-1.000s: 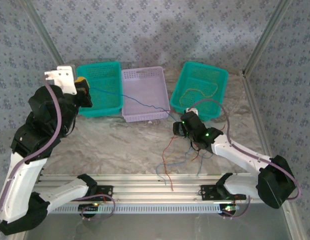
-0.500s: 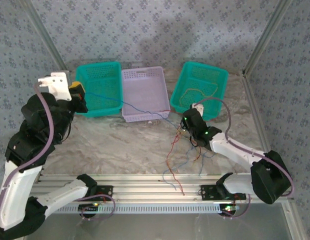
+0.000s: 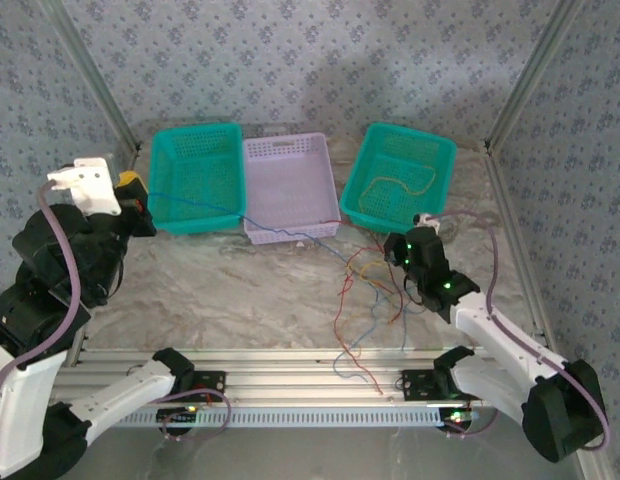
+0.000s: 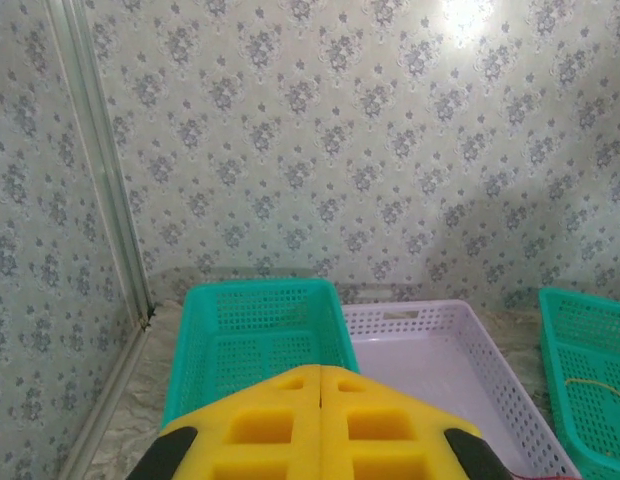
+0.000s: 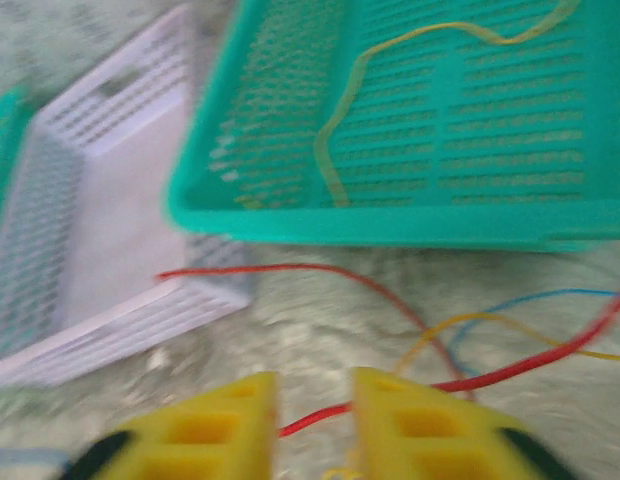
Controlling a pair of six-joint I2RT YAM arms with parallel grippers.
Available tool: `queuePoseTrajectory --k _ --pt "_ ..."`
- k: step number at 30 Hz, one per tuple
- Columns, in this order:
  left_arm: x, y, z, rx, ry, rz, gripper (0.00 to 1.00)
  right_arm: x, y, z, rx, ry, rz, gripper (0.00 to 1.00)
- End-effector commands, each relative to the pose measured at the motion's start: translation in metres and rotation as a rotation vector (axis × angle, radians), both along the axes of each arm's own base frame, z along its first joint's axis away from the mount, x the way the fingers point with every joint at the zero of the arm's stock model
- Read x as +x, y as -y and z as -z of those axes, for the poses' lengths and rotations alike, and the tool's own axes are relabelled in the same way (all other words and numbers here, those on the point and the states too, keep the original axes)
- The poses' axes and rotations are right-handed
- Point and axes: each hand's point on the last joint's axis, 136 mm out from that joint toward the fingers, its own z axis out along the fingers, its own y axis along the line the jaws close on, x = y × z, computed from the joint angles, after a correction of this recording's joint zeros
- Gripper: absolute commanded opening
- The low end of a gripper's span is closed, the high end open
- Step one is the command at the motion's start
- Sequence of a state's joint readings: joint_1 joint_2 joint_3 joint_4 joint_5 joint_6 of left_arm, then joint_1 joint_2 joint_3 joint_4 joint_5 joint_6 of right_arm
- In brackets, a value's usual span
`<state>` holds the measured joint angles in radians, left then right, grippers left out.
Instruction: Untangle the cables
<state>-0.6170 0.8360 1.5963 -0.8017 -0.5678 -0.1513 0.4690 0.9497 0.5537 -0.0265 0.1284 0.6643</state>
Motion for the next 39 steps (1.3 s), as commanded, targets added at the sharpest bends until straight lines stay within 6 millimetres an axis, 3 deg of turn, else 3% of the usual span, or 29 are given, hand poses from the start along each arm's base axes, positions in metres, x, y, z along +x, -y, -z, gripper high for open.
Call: queuePoseTrajectory --k 1,4,12,17,20,21,23,25,28,31,33,36,39 --pt "0.005 0.013 0.010 -0.042 -0.021 0.048 0.00 -0.022 -0.070 -0.031 0.051 0.113 -0.370 0.56" --pt "0.008 0.022 0.013 -0.072 -0.027 0.083 0.00 -0.027 -0.105 -0.037 -0.063 0.161 -0.494 0.68" --pt "0.008 0.040 0.009 -0.130 -0.036 0.172 0.00 -0.006 -0.185 -0.061 -0.391 0.426 -0.635 0.75" --pt "0.006 0.042 0.013 -0.140 -0.047 0.185 0.00 0.003 -0.218 -0.057 -0.548 0.540 -0.638 0.75" --pt "0.005 0.042 0.015 -0.143 -0.051 0.191 0.00 0.014 -0.222 -0.056 -0.602 0.565 -0.605 0.68" --pt "0.004 0.042 0.014 -0.145 -0.049 0.192 0.00 0.016 -0.222 -0.055 -0.617 0.560 -0.602 0.58" --pt "0.002 0.041 0.015 -0.140 -0.050 0.191 0.00 0.015 -0.223 -0.058 -0.607 0.562 -0.608 0.26" --pt "0.001 0.039 0.016 -0.136 -0.049 0.187 0.00 0.011 -0.223 -0.065 -0.590 0.579 -0.610 0.14" --pt "0.001 0.038 0.020 -0.130 -0.055 0.182 0.00 0.007 -0.220 -0.075 -0.566 0.602 -0.614 0.01" --pt "0.001 0.041 0.028 -0.130 -0.071 0.194 0.00 0.000 -0.215 -0.098 -0.511 0.624 -0.616 0.00" --pt "0.002 0.047 0.036 -0.133 -0.089 0.221 0.10 -0.001 -0.207 -0.116 -0.458 0.637 -0.600 0.00" --pt "0.002 0.066 0.053 -0.158 -0.120 0.304 0.49 0.004 -0.185 -0.150 -0.341 0.659 -0.542 0.00" --pt "0.004 0.085 0.069 -0.199 -0.139 0.388 0.64 0.010 -0.167 -0.181 -0.219 0.661 -0.539 0.00"
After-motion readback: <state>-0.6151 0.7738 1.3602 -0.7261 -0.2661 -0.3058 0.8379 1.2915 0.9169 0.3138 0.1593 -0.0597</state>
